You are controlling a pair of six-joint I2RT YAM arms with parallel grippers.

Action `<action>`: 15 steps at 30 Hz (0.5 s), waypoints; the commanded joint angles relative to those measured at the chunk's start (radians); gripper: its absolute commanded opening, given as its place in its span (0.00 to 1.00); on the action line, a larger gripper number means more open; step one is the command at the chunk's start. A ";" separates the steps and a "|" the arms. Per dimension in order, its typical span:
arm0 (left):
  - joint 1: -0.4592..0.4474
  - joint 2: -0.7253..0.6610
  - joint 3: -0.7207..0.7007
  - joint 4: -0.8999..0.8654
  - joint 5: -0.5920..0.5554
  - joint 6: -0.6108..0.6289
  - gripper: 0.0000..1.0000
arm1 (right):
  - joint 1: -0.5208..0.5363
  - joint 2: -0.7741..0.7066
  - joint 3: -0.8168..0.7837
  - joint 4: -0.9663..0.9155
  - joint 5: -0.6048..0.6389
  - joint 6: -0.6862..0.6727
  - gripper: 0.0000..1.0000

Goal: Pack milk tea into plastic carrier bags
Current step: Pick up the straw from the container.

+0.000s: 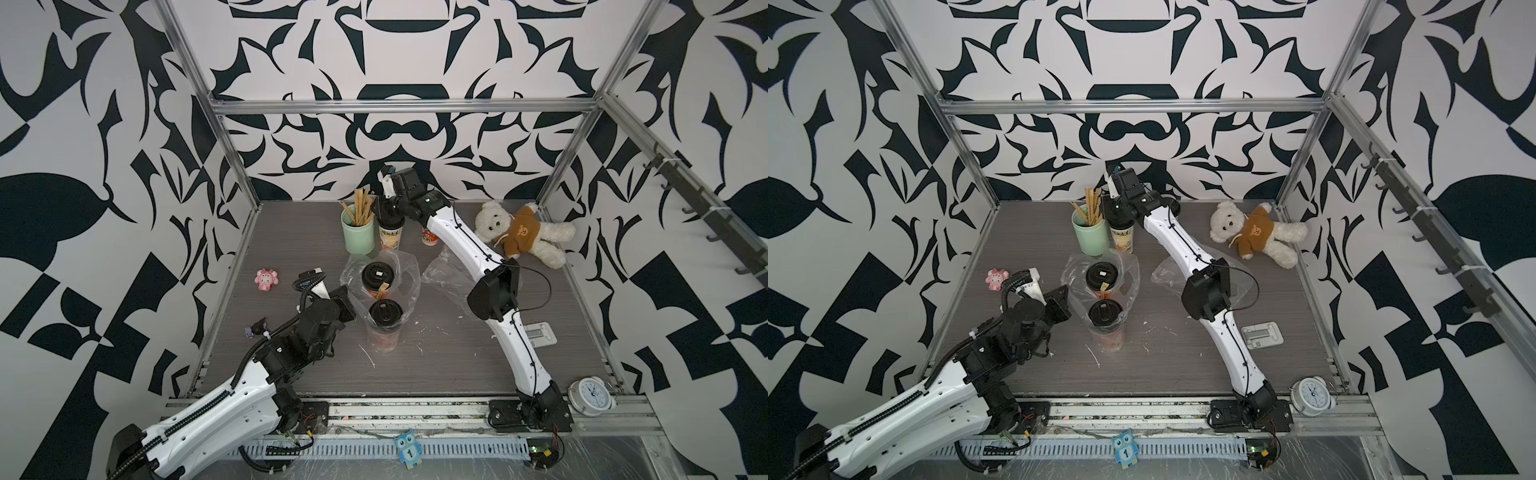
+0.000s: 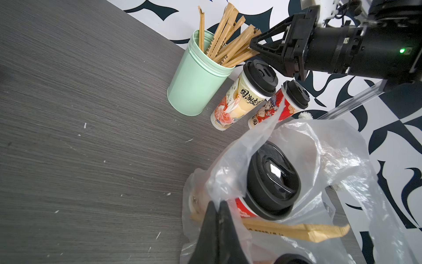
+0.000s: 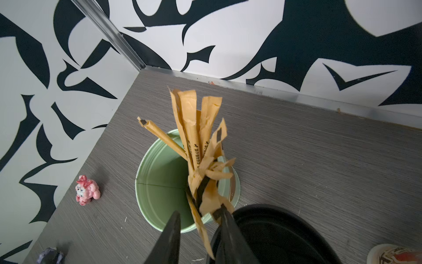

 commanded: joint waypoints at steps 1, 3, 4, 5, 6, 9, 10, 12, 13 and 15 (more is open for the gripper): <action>0.003 0.000 -0.016 0.004 -0.013 -0.010 0.00 | -0.003 -0.003 -0.003 0.004 -0.010 -0.011 0.32; 0.004 0.000 -0.015 0.003 -0.013 -0.009 0.00 | -0.003 -0.003 -0.002 0.005 -0.008 -0.012 0.25; 0.003 0.001 -0.015 0.003 -0.013 -0.008 0.00 | -0.003 -0.003 -0.001 0.007 -0.007 -0.012 0.22; 0.003 0.001 -0.016 0.004 -0.013 -0.008 0.00 | -0.002 -0.003 -0.002 0.009 -0.005 -0.012 0.19; 0.003 0.001 -0.016 0.005 -0.014 -0.009 0.00 | -0.003 -0.003 -0.002 0.013 -0.003 -0.012 0.14; 0.003 0.000 -0.016 0.001 -0.013 -0.009 0.00 | -0.002 -0.006 -0.002 0.025 0.001 -0.012 0.03; 0.004 -0.002 -0.016 0.002 -0.014 -0.009 0.00 | -0.002 -0.010 0.001 0.027 0.001 -0.013 0.01; 0.003 -0.006 -0.014 0.002 -0.013 -0.008 0.00 | -0.002 -0.021 0.010 0.021 -0.003 -0.015 0.00; 0.002 -0.007 -0.013 0.002 -0.014 -0.007 0.00 | -0.002 -0.029 0.014 0.018 -0.006 -0.016 0.00; 0.002 -0.010 -0.013 0.004 -0.012 -0.007 0.00 | -0.003 -0.056 0.013 0.011 -0.017 -0.022 0.00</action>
